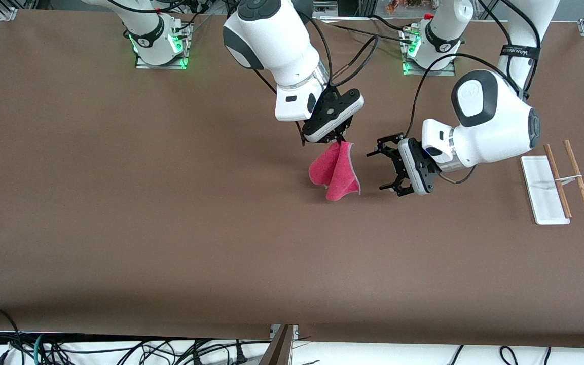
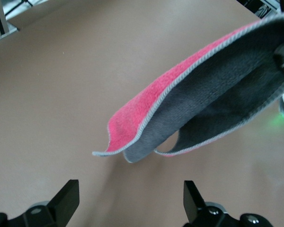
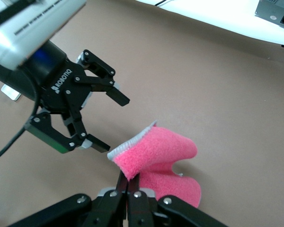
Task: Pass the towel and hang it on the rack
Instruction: 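Move the open left gripper onto the hanging towel below the right gripper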
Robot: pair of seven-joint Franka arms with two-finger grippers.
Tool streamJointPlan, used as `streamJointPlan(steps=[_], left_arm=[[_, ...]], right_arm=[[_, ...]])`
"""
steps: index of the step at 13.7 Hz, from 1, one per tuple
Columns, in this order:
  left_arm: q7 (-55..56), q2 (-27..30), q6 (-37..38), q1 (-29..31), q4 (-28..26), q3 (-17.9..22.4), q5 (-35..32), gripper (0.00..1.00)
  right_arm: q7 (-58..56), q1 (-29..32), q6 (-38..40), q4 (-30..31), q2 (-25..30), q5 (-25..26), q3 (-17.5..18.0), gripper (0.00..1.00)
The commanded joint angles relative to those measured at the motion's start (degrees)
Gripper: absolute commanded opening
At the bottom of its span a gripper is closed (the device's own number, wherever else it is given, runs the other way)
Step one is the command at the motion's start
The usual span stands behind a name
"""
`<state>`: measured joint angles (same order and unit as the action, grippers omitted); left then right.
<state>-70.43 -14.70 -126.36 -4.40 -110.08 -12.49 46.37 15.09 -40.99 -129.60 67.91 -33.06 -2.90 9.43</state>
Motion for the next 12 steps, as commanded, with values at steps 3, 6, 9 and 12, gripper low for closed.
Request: streamJointPlan(steps=[3, 6, 9, 12], left_arm=[[-6.37, -3.05, -8.37, -1.66, 0.39, -2.1, 3.21, 0.96], [-10.85, -3.05, -7.85, 0.79, 1.53, -2.19, 3.38, 0.95], [-12.7, -4.1, -8.29, 0.27, 3.46, -2.19, 5.4, 0.94], [-13.06, -4.81, -8.11, 0.18, 5.93, -2.28, 7.42, 0.94]], right_arm=[[0.46, -0.06, -0.13, -0.41, 0.45, -0.18, -0.11, 0.0], [0.46, -0.06, -0.04, -0.41, 0.45, -0.18, -0.11, 0.0], [0.46, -0.06, -0.13, -0.41, 0.45, -0.18, -0.11, 0.0], [0.46, -0.06, -0.13, -0.41, 0.45, -0.18, -0.11, 0.0]])
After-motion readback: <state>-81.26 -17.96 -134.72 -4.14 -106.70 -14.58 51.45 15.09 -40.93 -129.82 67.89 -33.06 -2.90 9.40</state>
